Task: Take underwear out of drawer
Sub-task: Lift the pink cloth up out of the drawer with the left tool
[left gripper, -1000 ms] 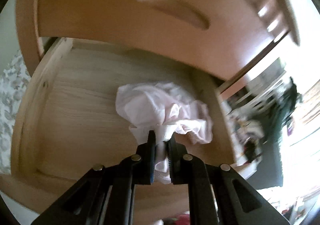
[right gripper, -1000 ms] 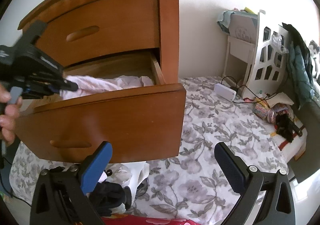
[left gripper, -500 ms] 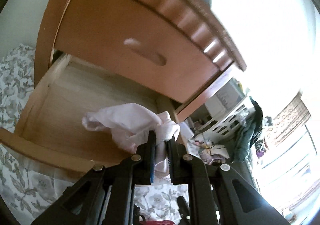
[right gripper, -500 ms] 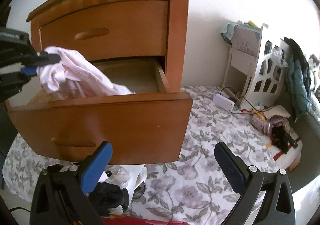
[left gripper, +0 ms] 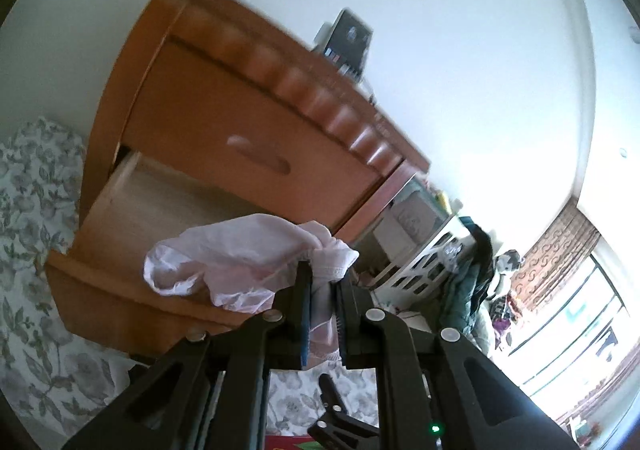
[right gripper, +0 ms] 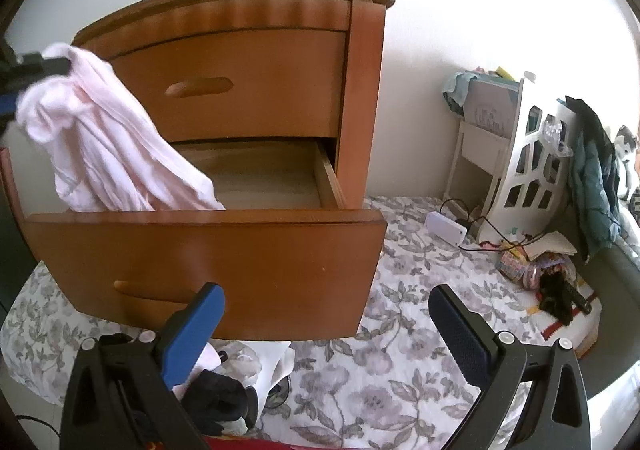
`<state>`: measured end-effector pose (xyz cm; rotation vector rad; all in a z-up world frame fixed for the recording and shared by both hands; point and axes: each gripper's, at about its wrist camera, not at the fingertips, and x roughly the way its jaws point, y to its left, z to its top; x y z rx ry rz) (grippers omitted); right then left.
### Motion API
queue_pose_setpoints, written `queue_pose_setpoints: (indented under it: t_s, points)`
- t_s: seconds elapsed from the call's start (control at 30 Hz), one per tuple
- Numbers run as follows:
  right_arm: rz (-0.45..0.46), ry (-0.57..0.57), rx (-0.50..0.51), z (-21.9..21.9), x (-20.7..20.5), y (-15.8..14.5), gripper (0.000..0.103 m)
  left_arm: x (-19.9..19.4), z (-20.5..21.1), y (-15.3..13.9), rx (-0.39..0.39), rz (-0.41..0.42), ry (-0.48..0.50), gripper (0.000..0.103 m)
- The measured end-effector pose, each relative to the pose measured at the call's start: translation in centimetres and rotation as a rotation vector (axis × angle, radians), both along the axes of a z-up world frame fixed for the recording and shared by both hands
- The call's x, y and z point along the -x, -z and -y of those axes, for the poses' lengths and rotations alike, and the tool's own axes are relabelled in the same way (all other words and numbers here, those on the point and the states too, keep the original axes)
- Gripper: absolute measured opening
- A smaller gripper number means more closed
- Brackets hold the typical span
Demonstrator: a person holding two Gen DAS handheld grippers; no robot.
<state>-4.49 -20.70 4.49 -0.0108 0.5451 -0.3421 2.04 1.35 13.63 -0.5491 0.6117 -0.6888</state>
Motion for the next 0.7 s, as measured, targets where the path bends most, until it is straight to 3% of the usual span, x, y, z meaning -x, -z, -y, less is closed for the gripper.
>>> queue_pose_setpoints:
  t_s: [0.27,0.7]
  points:
    - [0.006,-0.008,0.023,-0.4,0.2,-0.1,0.103,3.6,-2.2,-4.0,0.024,0.128,-0.014,0.011]
    - [0.015,-0.006,0.035,-0.6,0.4,-0.2,0.103,6.9,-4.1,-7.0,0.043,0.24,-0.025,0.011]
